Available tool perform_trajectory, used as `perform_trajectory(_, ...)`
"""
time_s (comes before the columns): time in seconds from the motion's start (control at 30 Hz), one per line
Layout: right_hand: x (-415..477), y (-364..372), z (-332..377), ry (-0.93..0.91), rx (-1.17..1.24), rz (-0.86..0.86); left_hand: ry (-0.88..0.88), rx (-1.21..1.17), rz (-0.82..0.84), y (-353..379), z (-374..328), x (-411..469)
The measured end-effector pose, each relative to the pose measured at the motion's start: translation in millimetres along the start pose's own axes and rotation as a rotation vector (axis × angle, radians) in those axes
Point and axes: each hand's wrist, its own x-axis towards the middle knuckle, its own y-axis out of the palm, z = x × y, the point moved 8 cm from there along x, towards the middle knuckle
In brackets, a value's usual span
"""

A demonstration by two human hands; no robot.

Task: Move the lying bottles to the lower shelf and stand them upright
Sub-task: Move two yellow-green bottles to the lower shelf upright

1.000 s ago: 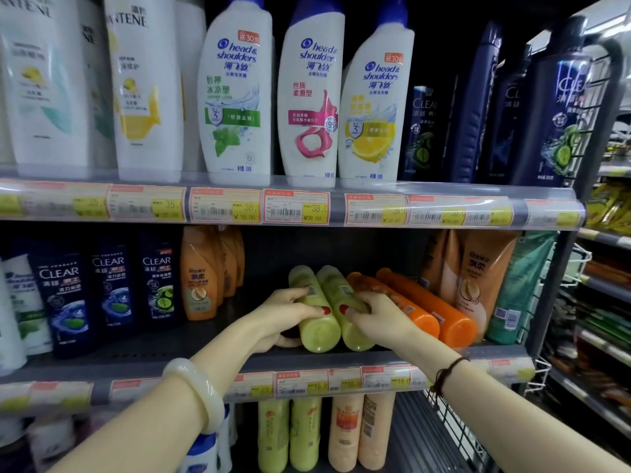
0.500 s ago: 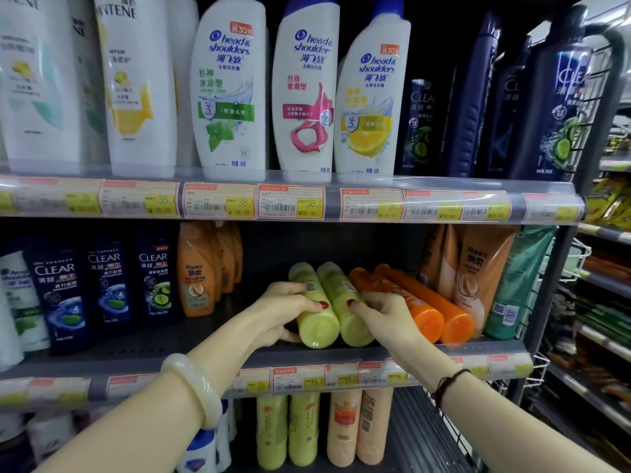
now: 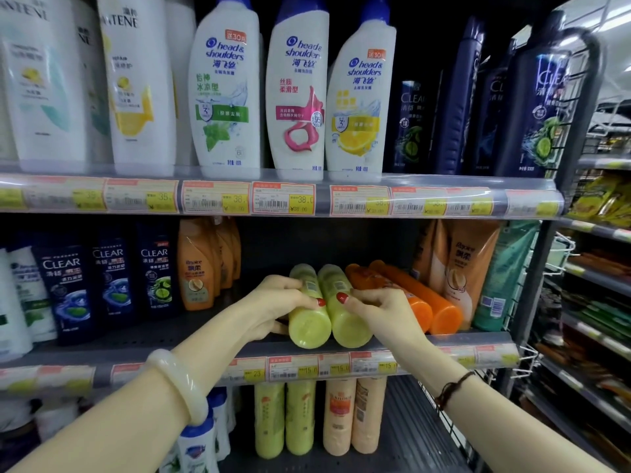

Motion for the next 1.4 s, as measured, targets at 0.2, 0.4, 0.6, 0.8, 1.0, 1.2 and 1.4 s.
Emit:
perform_trajectory(0.2, 0, 5, -11, 0.063, 0.173, 0.02, 0.024, 0.03, -0.027, -1, -1, -3)
perform_trajectory(0.4, -4, 7, -20, 0.125, 0.287, -0.009, 0.045, -0.058, -0.037, 2, 6, -7)
perform_trajectory(0.6, -20, 3, -10, 0.041, 0.291, 0.04, 0.07, 0.024, -0.048, 1, -2, -17)
perform_trajectory(0.8, -28, -1, -2, -0.021, 0.273, 0.099, 0.045, 0.112, -0.023, 7, -3, -22)
perform_trajectory(1.0, -17, -3, -12, 0.115, 0.329, 0.016, 0.052, 0.056, -0.095, 0, -4, -13)
perform_trajectory(1.2, -6, 4, -11, 0.182, 0.224, 0.023, 0.089, 0.056, -0.141, 2, 3, -7)
perform_trajectory(1.4, -12, 17, -15, 0.246, 0.365, 0.114, 0.096, -0.08, -0.108, 8, 10, -9)
